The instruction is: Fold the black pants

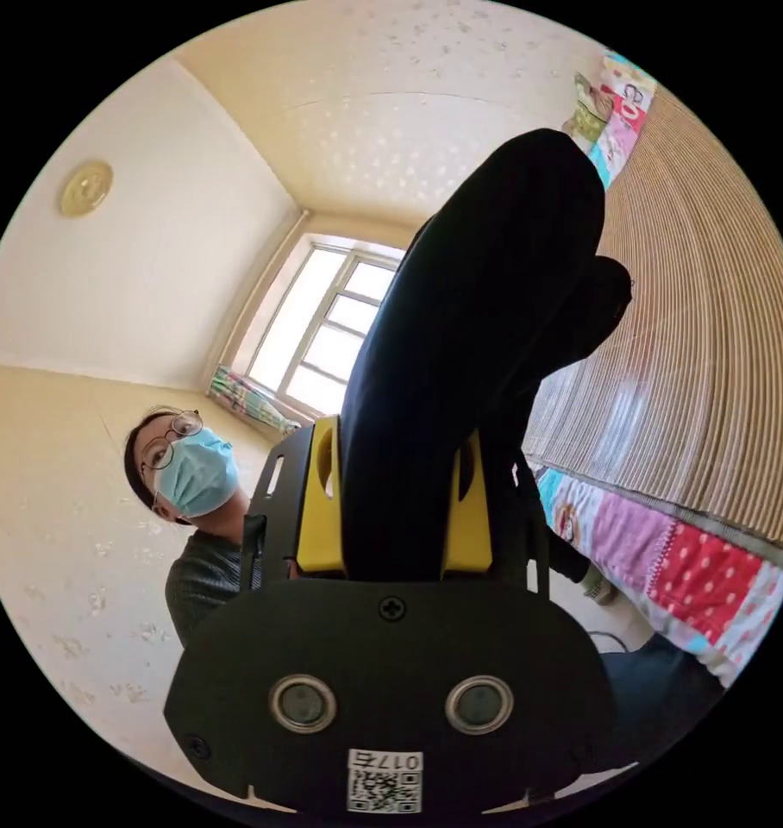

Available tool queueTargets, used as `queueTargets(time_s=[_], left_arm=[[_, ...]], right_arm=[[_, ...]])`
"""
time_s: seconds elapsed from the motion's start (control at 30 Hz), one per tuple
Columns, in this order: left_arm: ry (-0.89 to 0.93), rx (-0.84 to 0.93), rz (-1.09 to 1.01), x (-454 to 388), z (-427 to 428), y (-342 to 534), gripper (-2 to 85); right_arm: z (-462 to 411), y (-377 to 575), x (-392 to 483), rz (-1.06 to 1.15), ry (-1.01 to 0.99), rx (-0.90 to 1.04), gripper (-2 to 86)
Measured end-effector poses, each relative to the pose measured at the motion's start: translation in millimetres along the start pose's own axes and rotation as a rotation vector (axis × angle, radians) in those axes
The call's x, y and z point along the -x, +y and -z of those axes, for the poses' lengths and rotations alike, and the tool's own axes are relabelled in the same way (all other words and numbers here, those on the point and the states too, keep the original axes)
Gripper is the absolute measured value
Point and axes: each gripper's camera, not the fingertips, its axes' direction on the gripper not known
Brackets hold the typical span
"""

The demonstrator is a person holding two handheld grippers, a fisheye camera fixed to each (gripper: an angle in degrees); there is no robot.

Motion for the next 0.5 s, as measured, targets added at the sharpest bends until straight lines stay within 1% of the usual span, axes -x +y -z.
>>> queueTargets(time_s=[0.07, 0.1, 0.13, 0.17, 0.2, 0.23, 0.27, 0.3, 0.33, 0.37, 0.4, 0.43, 0.47, 0.5], left_arm=[[0.019, 0.002, -0.094, -13, -28, -48, 15.4], [0.036, -0.009, -0.118, -15, -48, -78, 15.9], [0.044, -0.017, -0.121, -14, -60, -92, 16.2], [0.021, -0.035, -0.109, -7, -85, -120, 17.1], [-0.043, -0.045, -0.082, 5, -113, -143, 18.3], [-0.086, -0.046, -0.055, 14, -127, -152, 18.7], [-0.173, -0.036, -0.001, 32, -155, -164, 19.5], [-0.261, -0.024, 0.037, 47, -181, -165, 18.7], [-0.294, -0.019, 0.045, 53, -193, -162, 18.3], [-0.334, -0.007, 0.055, 61, -213, -148, 17.6], [-0.354, 0.0, 0.049, 65, -228, -127, 17.0], [-0.364, 0.001, 0.039, 66, -233, -115, 16.7], [-0.395, 0.008, 0.009, 66, -242, -89, 15.8], [-0.437, 0.029, -0.017, 67, -248, -62, 14.5]], right_arm=[[38, -26, 69, 0.093, 0.161, -0.038, 17.8], [48, -33, 85, 0.104, 0.214, -0.055, 17.9], [68, -45, 114, 0.109, 0.345, -0.093, 18.3], [90, -54, 133, 0.063, 0.475, -0.166, 18.7], [101, -58, 141, 0.029, 0.548, -0.212, 18.8], [120, -63, 154, -0.024, 0.731, -0.295, 18.9], [134, -62, 164, -0.072, 0.936, -0.412, 18.7], [138, -58, 167, -0.093, 1.031, -0.477, 18.2], [135, -52, 171, -0.095, 1.187, -0.561, 17.3], [124, -50, 167, -0.074, 1.301, -0.563, 15.8], [116, -49, 162, -0.062, 1.342, -0.544, 15.1], [99, -48, 146, -0.014, 1.39, -0.475, 8.0], [83, -48, 121, 0.001, 1.435, -0.374, 3.7], [78, -49, 105, -0.031, 1.479, -0.326, 3.0]])
